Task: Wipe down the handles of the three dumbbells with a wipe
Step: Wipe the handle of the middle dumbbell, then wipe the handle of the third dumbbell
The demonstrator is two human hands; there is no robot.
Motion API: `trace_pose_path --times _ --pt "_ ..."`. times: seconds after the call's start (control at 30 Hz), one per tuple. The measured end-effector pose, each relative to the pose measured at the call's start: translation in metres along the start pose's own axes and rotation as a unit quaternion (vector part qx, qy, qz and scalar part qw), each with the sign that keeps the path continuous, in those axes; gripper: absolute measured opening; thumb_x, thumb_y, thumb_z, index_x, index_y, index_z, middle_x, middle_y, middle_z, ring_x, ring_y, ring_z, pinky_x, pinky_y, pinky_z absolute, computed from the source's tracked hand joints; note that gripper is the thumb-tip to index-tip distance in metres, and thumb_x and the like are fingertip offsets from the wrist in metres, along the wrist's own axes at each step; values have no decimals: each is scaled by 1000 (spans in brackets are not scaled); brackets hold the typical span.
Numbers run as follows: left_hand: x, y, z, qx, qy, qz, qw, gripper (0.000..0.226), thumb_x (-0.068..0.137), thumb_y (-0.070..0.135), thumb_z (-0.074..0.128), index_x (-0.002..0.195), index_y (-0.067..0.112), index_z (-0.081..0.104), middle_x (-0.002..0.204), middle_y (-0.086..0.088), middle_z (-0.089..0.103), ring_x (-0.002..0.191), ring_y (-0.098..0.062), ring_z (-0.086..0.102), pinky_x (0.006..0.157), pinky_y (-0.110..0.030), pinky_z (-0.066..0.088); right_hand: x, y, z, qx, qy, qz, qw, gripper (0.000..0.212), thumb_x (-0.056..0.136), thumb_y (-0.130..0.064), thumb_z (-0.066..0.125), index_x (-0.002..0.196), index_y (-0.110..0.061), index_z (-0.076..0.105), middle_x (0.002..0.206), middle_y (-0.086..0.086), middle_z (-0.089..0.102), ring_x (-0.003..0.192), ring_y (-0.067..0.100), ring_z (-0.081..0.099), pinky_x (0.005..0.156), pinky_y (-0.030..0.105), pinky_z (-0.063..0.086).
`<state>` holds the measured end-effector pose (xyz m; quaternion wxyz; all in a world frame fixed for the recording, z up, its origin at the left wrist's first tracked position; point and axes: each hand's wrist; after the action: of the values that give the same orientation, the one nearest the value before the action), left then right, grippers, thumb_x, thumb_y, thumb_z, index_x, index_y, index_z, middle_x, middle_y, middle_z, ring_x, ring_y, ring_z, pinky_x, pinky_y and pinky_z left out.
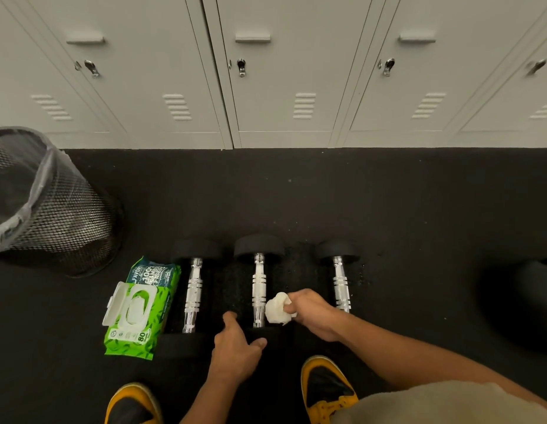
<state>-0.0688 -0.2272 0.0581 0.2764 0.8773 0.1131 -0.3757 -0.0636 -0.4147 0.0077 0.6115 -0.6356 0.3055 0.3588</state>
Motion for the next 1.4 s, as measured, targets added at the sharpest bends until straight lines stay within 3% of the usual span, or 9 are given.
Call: trace_pose_path --times 0.33,0.43,0.57,0.67,0.8,0.9,1.03,1.2,1.4 --pt "-38 1 -5 164 56 121 977 72 89 39 65 147 27 24 158 -5 25 147 -34 17 113 -50 34 -100 -78 -32 -52 -34 -100 993 28 95 0 46 116 2 65 129 15 61 120 24 58 106 37 46" --pt "-61 14 -9 156 66 140 975 74 89 41 65 148 27 22 159 -6 23 146 -32 19 113 -49 34 -144 -108 -36 -94 -35 -115 988 21 95 1 46 98 -5 67 121 15 61 108 20 58 88 28 48" --pt "-92 39 -16 138 72 181 971 75 90 40 65 149 24 21 157 -7 27 145 -31 23 111 -49 36 -200 -130 -45 -159 -32 -120 979 24 93 -3 51 113 1 65 130 14 56 120 30 56 104 39 46" --pt "-107 50 -17 138 85 220 962 72 90 42 64 146 24 23 150 -6 35 139 -29 32 107 -48 41 -239 -138 -48 -185 14 -119 976 18 96 -2 50 105 -4 65 126 12 56 111 23 58 92 30 52" --pt "-125 55 -16 146 83 234 958 70 89 43 64 145 24 25 146 -8 38 135 -29 37 104 -48 43 -269 -136 -40 -188 74 -114 973 28 97 -3 49 122 1 60 129 12 57 113 23 60 85 29 52" --pt "-137 64 -15 138 64 250 956 70 90 44 63 145 23 26 142 -10 41 132 -31 40 102 -48 44 -277 -133 -24 -146 102 -116 977 19 95 -2 48 109 -6 62 113 11 60 94 18 62 71 26 51" --pt "-141 68 -14 116 67 274 952 65 91 44 61 143 22 29 136 -8 46 129 -30 44 100 -49 45 -260 -119 -10 -14 151 -122 981 42 96 -3 47 139 -4 46 132 17 58 112 29 63 82 35 55" --pt "-132 55 9 123 26 247 961 66 93 43 59 147 22 26 142 -10 43 132 -30 42 104 -49 42 -228 -88 -11 73 172 -97 978 48 96 -4 46 144 -5 41 132 18 58 115 32 61 102 49 48" --pt "-108 36 48 144 -10 231 962 58 94 42 57 145 27 31 135 -3 49 124 -22 50 99 -43 47 -181 -40 -41 192 205 -68 957 48 97 -4 44 145 -7 40 133 19 55 112 33 62 93 46 54"
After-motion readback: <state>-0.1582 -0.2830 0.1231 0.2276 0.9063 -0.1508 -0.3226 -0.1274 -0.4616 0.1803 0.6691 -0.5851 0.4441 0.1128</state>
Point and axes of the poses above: each hand's wrist, its own x-axis towards the middle knuckle, its own z-axis out of the palm, y = z × x
